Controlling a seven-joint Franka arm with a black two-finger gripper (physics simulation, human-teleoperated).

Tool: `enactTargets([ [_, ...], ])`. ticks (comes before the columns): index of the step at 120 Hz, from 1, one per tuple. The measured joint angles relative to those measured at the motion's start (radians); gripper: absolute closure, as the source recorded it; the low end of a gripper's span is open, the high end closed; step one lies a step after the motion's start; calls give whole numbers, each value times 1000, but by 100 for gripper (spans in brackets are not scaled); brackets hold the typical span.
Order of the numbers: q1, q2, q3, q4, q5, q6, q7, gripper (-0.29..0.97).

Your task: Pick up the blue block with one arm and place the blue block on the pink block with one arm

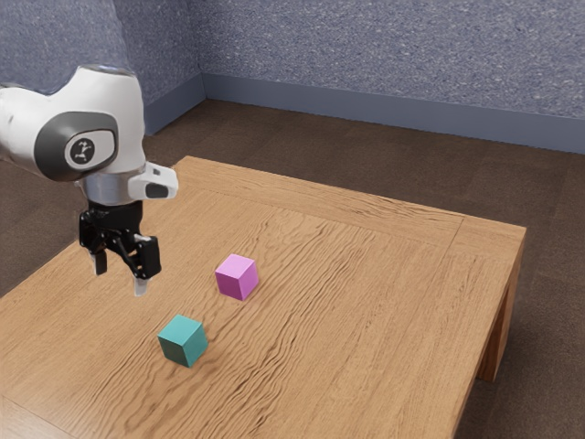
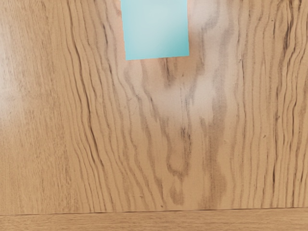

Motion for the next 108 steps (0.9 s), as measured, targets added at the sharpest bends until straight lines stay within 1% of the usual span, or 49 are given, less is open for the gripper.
enactTargets([
  [20, -2, 3, 3, -126, 4, 219, -6, 0],
  [31, 4, 4, 3, -176, 10, 304, -9, 0],
  [38, 11, 24, 3, -187, 15, 343, -10, 0],
  [61, 14, 127, 4, -193, 19, 446, -7, 0],
  [85, 15, 221, 4, -188, 15, 519, -5, 0],
  [108, 19, 279, 4, -185, 5, 569, -3, 0],
])
